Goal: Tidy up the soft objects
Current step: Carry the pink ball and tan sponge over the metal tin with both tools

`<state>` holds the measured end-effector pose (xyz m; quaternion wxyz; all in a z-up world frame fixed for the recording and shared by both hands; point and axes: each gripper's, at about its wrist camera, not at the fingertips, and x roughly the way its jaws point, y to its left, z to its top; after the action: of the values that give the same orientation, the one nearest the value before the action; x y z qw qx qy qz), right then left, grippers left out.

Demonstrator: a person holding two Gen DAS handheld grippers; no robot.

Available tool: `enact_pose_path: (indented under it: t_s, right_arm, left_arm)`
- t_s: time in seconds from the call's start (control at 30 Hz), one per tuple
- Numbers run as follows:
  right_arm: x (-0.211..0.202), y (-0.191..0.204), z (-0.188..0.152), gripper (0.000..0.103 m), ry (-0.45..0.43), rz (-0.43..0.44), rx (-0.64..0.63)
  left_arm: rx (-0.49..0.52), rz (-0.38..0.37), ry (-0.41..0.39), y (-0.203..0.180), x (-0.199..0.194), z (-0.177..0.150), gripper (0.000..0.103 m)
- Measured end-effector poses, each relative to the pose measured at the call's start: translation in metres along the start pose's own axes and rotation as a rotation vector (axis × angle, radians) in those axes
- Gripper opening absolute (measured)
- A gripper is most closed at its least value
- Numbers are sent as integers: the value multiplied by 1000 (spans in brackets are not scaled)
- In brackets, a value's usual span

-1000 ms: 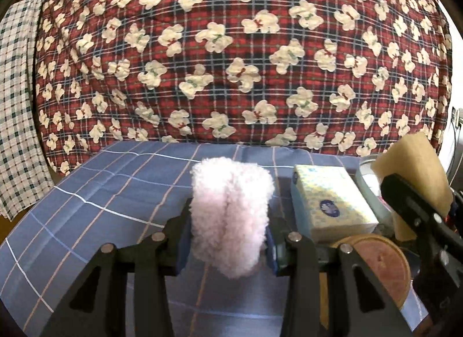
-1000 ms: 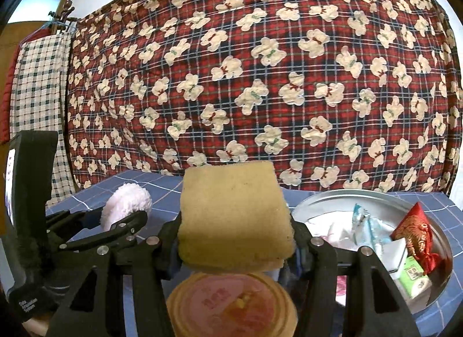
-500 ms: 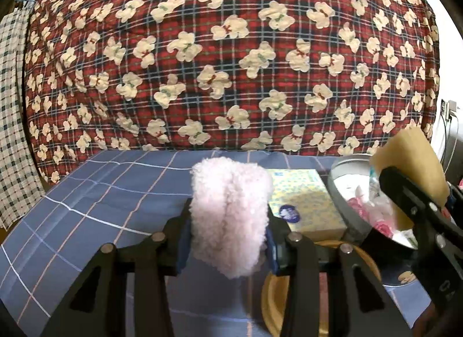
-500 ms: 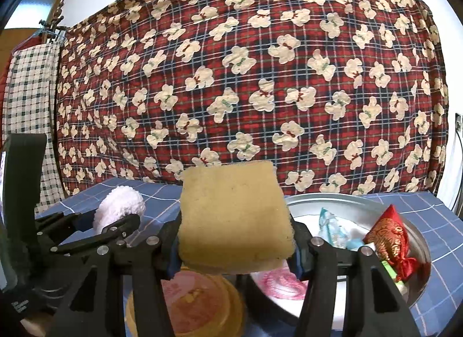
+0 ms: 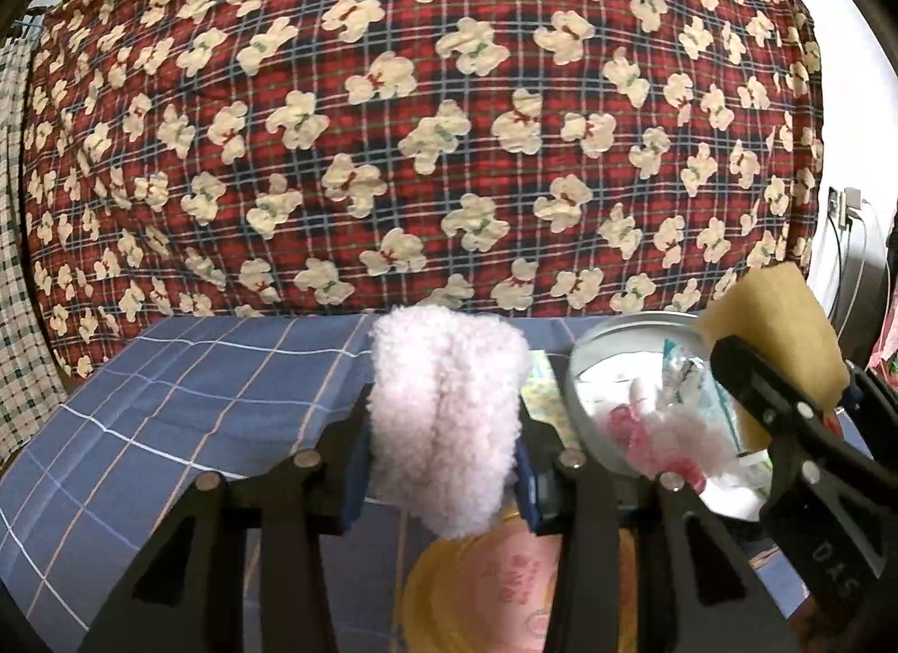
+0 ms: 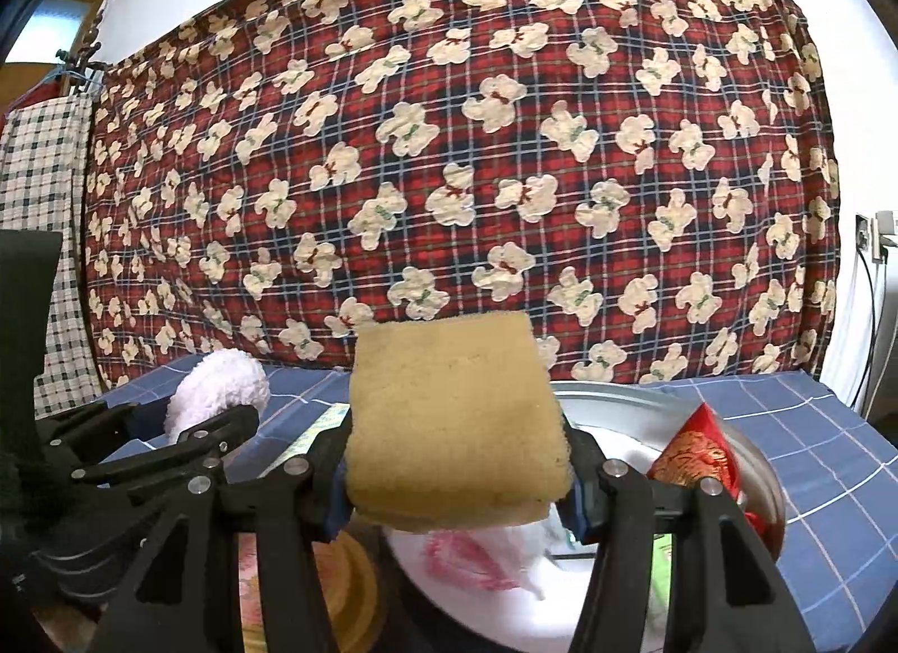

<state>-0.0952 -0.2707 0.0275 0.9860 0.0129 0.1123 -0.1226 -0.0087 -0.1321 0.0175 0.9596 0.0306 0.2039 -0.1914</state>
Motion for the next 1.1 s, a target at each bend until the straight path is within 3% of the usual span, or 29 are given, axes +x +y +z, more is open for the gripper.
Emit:
enact_pose_path:
  t_s: [1.1]
  right_arm:
    - [5,-88,6,59,4,-145,67]
  left_arm:
    - [72,-144,-9,-93,13,16,41]
